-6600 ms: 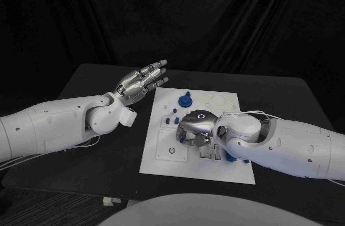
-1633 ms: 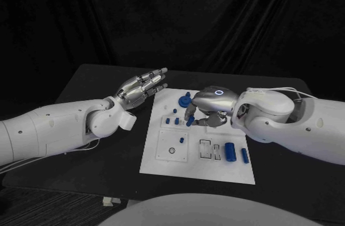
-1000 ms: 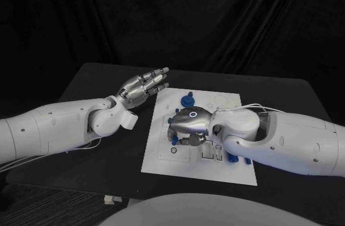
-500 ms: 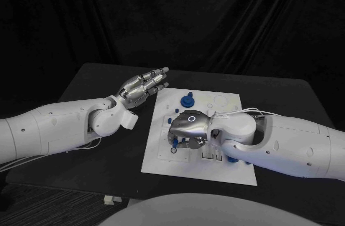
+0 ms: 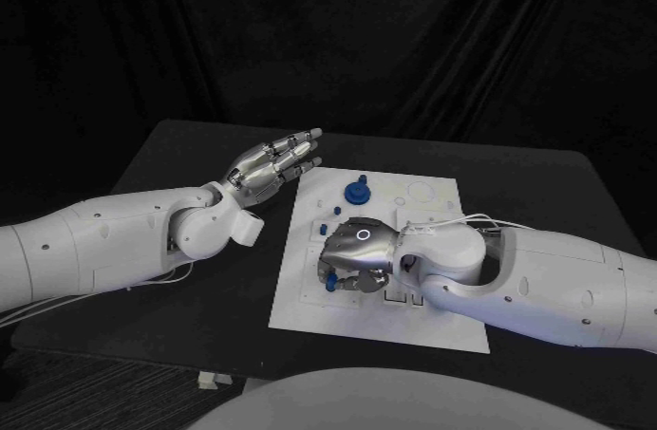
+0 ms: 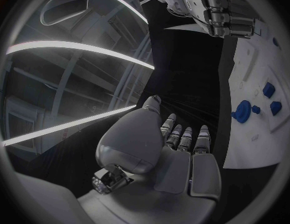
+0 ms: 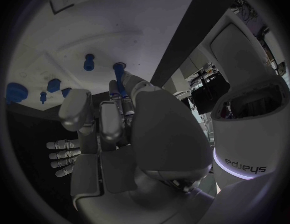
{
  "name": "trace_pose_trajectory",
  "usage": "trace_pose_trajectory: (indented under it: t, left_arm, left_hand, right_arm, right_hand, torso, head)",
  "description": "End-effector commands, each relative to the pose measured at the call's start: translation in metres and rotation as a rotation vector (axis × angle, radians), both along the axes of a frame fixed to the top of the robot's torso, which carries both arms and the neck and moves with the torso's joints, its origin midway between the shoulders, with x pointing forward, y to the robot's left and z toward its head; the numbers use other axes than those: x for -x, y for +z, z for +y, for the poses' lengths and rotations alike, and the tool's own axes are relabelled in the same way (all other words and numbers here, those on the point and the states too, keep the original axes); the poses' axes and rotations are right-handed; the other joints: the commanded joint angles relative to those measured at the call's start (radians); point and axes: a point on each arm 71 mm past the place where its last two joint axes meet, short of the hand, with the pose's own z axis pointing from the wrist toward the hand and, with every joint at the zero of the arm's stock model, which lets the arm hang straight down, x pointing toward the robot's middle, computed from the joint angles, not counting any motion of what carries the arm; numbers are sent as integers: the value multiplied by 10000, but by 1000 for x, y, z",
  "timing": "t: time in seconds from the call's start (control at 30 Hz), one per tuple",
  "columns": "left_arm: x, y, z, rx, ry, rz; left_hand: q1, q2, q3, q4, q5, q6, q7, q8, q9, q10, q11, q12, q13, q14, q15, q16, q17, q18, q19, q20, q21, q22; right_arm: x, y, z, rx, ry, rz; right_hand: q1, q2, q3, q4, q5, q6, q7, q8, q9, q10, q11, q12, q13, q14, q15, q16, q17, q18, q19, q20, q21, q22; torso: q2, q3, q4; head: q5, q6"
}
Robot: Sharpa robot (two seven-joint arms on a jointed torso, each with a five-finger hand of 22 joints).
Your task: Assemble the parts on the task board
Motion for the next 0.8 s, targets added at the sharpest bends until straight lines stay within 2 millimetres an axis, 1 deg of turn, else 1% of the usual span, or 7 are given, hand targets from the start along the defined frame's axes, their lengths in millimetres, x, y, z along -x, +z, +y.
trace_pose_trajectory:
  t: [0.03, 0.33, 0.53, 0.8]
  left_arm:
    - [1, 0, -1, 174, -89, -60]
    - [1, 0, -2, 191, -139, -31]
    - [1, -1, -2, 192, -174, -2]
    - [1, -1, -3, 219, -260, 44]
  left_hand:
    - [-49, 54, -39, -2, 22, -30, 32, 35, 9, -3, 27, 51, 7, -4, 53, -36, -14, 109, 5, 15, 3, 17]
    - [-45, 57, -36, -5, 23, -35, 37, 36, 9, -6, 34, 49, 6, -4, 66, -36, -14, 107, 6, 33, 4, 18]
    - [-43, 59, -34, -8, 23, -37, 41, 36, 8, -5, 39, 51, 7, -4, 75, -36, -14, 106, 7, 45, 6, 25]
    - [-30, 76, -19, -20, 24, -33, 62, 43, 10, -8, 63, 56, 7, -4, 114, -36, -14, 103, 13, 106, 10, 40]
  right_arm:
    - [1, 0, 0, -127, 18, -138]
    - [0, -5, 0, 46, -115, -41]
    - [1, -9, 0, 114, -193, 37]
    - [0, -13, 0, 193, -343, 84]
  right_hand:
    - [43, 8, 34, -17, 12, 57, 11, -13, 12, 171, -122, 65, 12, 81, -40, 30, 8, -192, 77, -3, 34, 1461]
    - [61, -1, 62, -56, 33, 62, 8, -26, 10, 193, -129, 59, 13, 73, -47, 23, -10, -189, 70, -10, 34, 1459]
    - [77, -7, 91, -92, 64, 59, 13, -43, 6, 204, -129, 48, 13, 63, -50, 14, -27, -183, 55, -15, 4, 1449]
    - [6, -62, 132, -143, 91, -93, 71, -180, -40, 145, -79, -2, 18, -20, -12, -66, -157, -148, -51, -1, -219, 1391]
  torso:
    - [-3, -3, 5]
    - [-2, -2, 4]
    - [2, -2, 5]
    - [2, -1, 6]
  head:
    - [-26, 1]
    - [-11, 1]
    - [-27, 1]
    - [-33, 1]
